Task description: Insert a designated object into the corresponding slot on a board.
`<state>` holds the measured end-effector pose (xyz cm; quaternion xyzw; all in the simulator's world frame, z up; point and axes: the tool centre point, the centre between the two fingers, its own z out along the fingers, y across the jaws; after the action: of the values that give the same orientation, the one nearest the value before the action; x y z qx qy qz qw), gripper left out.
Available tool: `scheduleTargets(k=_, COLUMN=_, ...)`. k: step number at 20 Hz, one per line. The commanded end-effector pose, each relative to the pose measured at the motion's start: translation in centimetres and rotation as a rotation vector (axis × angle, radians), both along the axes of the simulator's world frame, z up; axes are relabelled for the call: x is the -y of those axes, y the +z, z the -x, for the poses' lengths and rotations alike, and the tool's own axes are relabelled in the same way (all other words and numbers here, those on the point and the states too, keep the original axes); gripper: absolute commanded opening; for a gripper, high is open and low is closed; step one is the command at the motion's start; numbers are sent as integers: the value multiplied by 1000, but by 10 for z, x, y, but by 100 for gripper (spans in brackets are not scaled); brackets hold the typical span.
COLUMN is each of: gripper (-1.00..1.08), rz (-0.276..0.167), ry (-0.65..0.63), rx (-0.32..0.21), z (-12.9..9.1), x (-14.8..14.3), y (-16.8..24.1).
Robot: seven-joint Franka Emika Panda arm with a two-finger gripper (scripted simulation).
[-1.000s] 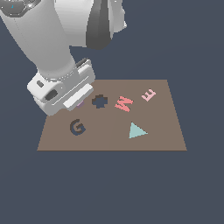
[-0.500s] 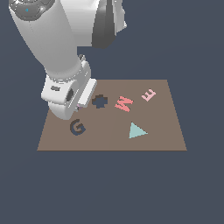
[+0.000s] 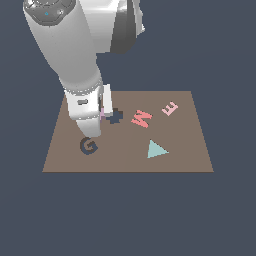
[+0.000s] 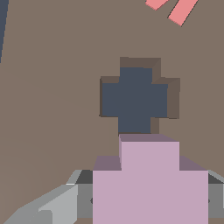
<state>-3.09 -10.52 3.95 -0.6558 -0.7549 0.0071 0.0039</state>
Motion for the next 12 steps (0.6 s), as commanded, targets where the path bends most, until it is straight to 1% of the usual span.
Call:
scheduleTargets(k=1, gripper=-100, rz=-2, ry=108, rx=0, z=0, x=-4, y=0)
scheduleTargets(k=12, gripper=-100, rz=-11, ry=571, rx=-2, z=3, x=-21, y=-1)
